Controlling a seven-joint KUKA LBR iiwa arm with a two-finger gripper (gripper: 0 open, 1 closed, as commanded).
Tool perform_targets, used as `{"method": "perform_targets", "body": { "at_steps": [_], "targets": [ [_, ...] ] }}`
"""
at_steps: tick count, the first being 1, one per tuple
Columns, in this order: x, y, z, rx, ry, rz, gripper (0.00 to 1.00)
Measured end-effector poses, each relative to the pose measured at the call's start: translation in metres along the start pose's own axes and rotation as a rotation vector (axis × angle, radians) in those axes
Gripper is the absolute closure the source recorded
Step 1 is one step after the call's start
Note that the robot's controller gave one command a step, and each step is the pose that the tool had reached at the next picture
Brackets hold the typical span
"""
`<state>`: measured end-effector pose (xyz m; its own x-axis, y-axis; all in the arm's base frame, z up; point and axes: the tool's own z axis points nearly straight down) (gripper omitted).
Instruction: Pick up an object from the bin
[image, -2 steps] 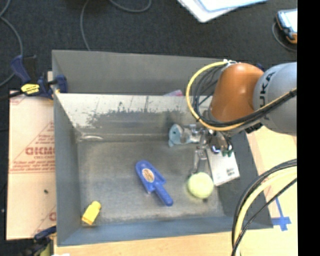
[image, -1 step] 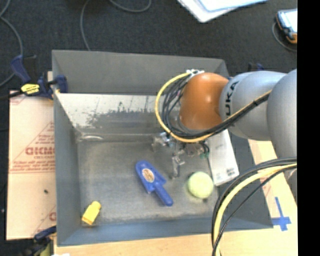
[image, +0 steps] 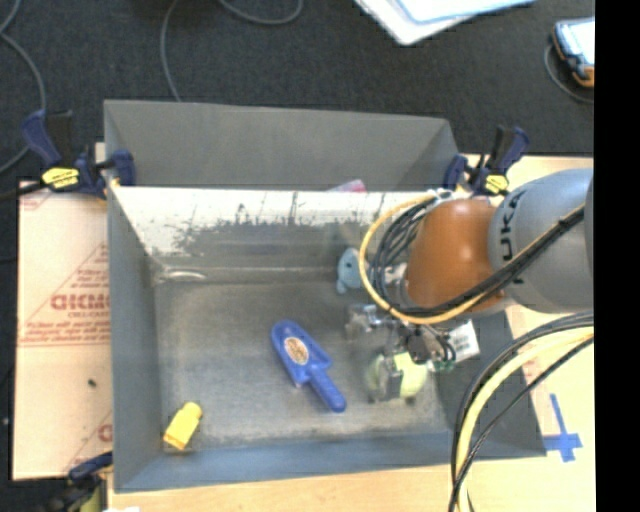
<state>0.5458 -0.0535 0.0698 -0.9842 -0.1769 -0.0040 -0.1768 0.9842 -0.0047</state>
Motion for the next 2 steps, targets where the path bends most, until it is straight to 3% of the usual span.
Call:
{"method": "perform_targets", "body": {
  "at_steps": [1, 2],
  "targets": [
    [-0.033, -0.045, -0.073, -0.002, -0.003, -0.339, 0.0],
    [-0.007, -0.031, -0.1, -0.001, -0.002, -0.004, 0.0]
  ]
}}
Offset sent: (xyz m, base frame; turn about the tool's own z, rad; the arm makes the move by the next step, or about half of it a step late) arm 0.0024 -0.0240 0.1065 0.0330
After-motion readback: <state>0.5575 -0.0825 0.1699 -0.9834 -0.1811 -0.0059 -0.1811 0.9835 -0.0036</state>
